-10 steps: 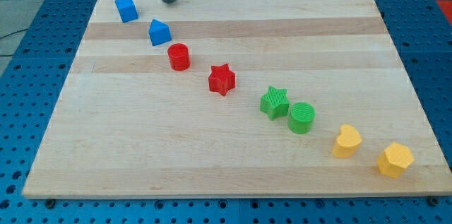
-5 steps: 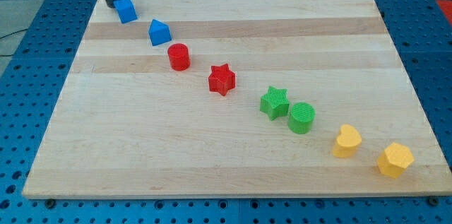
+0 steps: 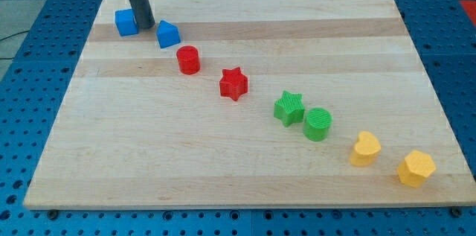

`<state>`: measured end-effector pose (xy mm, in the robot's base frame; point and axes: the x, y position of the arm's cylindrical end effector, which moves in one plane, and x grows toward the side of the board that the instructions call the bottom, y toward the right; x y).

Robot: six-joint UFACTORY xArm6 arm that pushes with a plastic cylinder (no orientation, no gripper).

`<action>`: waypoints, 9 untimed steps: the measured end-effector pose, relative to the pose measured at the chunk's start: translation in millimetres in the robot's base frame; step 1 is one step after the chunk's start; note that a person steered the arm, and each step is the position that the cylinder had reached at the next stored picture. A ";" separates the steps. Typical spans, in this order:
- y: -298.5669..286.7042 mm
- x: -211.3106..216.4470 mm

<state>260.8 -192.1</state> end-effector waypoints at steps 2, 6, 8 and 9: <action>-54.9 10.3; -109.4 59.7; -87.9 91.6; -55.9 14.6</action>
<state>275.4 -248.0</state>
